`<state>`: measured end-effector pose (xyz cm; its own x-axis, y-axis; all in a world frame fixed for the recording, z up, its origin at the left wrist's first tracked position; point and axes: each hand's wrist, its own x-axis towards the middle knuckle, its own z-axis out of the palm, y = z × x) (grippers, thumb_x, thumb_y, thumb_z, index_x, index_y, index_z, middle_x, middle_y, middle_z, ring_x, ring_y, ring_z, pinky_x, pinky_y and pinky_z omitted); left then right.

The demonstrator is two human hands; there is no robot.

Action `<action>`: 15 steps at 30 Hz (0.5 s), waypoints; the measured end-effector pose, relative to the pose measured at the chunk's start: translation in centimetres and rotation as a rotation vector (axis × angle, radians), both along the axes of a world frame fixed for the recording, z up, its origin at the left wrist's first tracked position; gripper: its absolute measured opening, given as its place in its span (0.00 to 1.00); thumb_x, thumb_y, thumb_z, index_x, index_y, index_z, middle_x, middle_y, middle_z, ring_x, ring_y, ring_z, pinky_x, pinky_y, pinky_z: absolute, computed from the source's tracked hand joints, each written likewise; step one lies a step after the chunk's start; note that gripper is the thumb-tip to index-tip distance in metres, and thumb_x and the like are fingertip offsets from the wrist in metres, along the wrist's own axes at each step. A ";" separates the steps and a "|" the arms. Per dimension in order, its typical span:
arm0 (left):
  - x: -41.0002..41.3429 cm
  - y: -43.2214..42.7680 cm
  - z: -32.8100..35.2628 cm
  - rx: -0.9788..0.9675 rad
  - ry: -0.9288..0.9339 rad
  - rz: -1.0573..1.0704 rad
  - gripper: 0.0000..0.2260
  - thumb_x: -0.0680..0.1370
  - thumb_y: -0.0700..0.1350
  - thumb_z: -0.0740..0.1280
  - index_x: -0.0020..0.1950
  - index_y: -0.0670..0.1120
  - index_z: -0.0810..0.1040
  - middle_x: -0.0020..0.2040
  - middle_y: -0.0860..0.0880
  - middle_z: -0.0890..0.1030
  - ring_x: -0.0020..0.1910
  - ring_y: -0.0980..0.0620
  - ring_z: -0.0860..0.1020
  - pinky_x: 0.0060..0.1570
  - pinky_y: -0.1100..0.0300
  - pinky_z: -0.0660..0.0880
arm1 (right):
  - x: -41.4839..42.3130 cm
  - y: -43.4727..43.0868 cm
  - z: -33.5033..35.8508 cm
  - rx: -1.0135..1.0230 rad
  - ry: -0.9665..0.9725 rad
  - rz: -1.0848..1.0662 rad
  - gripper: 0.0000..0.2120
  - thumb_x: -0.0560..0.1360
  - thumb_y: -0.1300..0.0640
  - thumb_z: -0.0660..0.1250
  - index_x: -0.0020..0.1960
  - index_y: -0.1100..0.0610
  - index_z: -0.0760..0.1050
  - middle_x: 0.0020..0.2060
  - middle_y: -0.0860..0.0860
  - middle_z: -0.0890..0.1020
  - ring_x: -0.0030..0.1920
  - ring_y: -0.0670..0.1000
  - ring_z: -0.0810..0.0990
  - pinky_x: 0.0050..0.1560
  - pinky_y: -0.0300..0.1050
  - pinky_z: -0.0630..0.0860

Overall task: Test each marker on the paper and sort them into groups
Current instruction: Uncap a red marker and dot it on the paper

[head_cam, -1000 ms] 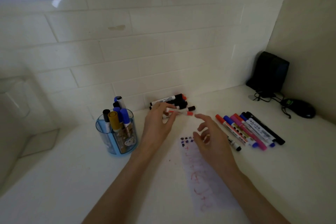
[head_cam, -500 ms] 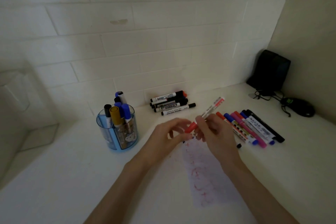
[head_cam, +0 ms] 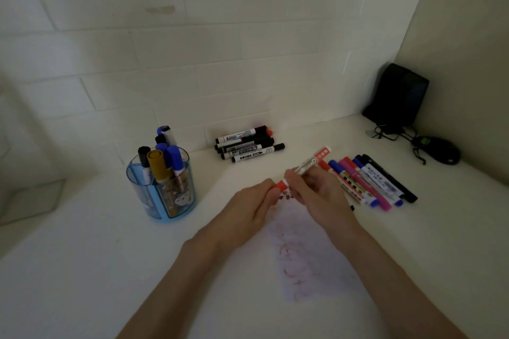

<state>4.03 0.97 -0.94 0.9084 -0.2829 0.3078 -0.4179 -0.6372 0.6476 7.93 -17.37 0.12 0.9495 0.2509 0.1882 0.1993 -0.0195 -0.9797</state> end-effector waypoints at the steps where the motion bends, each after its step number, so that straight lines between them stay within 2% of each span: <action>1: 0.0 -0.1 0.3 -0.030 0.032 -0.023 0.12 0.87 0.48 0.53 0.49 0.44 0.72 0.40 0.51 0.75 0.38 0.50 0.74 0.42 0.55 0.72 | 0.0 -0.1 -0.1 0.000 -0.013 0.019 0.11 0.82 0.51 0.69 0.46 0.57 0.83 0.32 0.47 0.79 0.34 0.44 0.75 0.37 0.35 0.72; 4: -0.3 0.2 1.0 -0.139 0.157 -0.104 0.16 0.87 0.49 0.53 0.45 0.43 0.70 0.38 0.47 0.72 0.38 0.47 0.71 0.48 0.47 0.74 | 0.1 -0.2 -0.2 0.001 -0.032 0.056 0.14 0.81 0.46 0.70 0.47 0.57 0.83 0.33 0.48 0.77 0.35 0.45 0.74 0.37 0.36 0.72; 5: -0.6 0.9 1.1 -0.191 0.211 -0.110 0.17 0.86 0.52 0.53 0.45 0.44 0.69 0.38 0.48 0.71 0.38 0.50 0.70 0.50 0.50 0.74 | 0.5 -0.6 0.0 0.037 -0.017 0.010 0.15 0.79 0.44 0.71 0.46 0.57 0.83 0.33 0.48 0.77 0.34 0.45 0.73 0.38 0.37 0.71; 7: -1.3 2.6 0.9 -0.283 0.278 -0.046 0.19 0.84 0.58 0.54 0.46 0.45 0.72 0.40 0.53 0.73 0.41 0.57 0.72 0.50 0.61 0.74 | 1.8 -2.6 0.7 0.165 0.026 -0.149 0.16 0.78 0.43 0.72 0.43 0.56 0.83 0.33 0.48 0.76 0.34 0.46 0.71 0.39 0.38 0.71; 9: -1.5 4.1 0.8 -0.276 0.213 0.040 0.19 0.84 0.56 0.54 0.49 0.42 0.74 0.39 0.53 0.74 0.41 0.58 0.73 0.47 0.62 0.72 | 2.9 -4.8 1.0 0.197 0.016 -0.274 0.15 0.80 0.47 0.71 0.42 0.58 0.82 0.33 0.49 0.77 0.35 0.46 0.73 0.42 0.37 0.74; 12: -0.9 4.2 0.4 -0.225 0.088 0.145 0.12 0.85 0.50 0.57 0.52 0.49 0.78 0.39 0.56 0.76 0.38 0.56 0.74 0.41 0.63 0.70 | 2.9 -4.9 0.2 0.023 0.028 -0.245 0.09 0.80 0.52 0.73 0.48 0.57 0.85 0.33 0.48 0.83 0.33 0.43 0.78 0.38 0.35 0.76; 14: -0.5 3.7 0.1 -0.183 0.080 0.219 0.09 0.84 0.50 0.60 0.61 0.54 0.78 0.42 0.57 0.80 0.42 0.57 0.77 0.42 0.64 0.72 | 2.3 -3.4 -0.4 -0.086 0.049 -0.188 0.05 0.79 0.54 0.73 0.49 0.55 0.86 0.35 0.49 0.86 0.33 0.42 0.81 0.36 0.34 0.77; 15: -0.5 3.6 -0.1 -0.156 0.084 0.229 0.11 0.83 0.50 0.61 0.65 0.57 0.76 0.44 0.58 0.81 0.44 0.60 0.77 0.44 0.66 0.73 | 2.0 -2.6 -0.6 -0.120 0.040 -0.168 0.04 0.79 0.55 0.73 0.49 0.55 0.85 0.36 0.49 0.87 0.33 0.42 0.82 0.36 0.33 0.77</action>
